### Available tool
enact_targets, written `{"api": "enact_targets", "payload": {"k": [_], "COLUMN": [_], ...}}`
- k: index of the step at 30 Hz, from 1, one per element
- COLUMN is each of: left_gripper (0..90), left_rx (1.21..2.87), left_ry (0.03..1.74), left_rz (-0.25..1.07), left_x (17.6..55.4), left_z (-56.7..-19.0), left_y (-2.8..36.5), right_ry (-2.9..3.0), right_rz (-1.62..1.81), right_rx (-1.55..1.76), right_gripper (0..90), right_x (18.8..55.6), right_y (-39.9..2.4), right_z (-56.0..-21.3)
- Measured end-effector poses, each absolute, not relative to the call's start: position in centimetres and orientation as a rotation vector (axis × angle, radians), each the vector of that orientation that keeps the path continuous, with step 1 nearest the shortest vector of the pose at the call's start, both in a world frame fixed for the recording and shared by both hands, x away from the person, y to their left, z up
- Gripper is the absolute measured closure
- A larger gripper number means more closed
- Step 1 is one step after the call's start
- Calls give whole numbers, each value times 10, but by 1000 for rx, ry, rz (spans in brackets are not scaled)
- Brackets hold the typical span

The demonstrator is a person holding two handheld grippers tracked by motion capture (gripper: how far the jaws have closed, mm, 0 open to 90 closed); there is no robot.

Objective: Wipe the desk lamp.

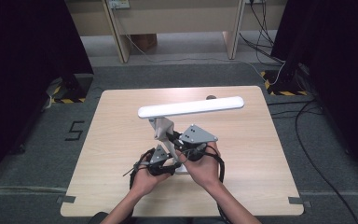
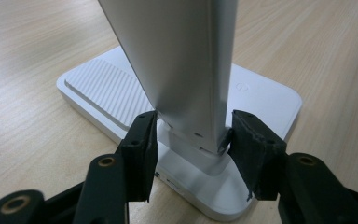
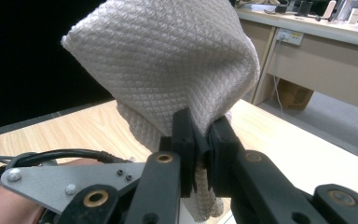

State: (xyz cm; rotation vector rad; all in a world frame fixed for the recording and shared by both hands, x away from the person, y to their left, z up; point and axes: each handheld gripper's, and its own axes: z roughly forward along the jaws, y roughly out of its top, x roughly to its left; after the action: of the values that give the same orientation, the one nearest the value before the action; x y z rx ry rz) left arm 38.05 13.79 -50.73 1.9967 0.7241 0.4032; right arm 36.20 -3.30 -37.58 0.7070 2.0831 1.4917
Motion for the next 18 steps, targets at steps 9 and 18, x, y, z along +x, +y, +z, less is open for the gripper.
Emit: {"api": "enact_targets", "payload": {"k": [9, 18], "left_gripper": [515, 514], "left_rx": [1998, 1999], "left_ry": [730, 728], "left_rz": [408, 423], "left_x": [380, 379], "left_z": [-507, -507], "left_y": [137, 136], "right_ry": [2094, 2109], "right_rz": [1485, 1469], "right_rx": [733, 754], "right_gripper": [838, 838], "right_x": [365, 369], "right_y": [-34, -34], "right_z": [-383, -390]}}
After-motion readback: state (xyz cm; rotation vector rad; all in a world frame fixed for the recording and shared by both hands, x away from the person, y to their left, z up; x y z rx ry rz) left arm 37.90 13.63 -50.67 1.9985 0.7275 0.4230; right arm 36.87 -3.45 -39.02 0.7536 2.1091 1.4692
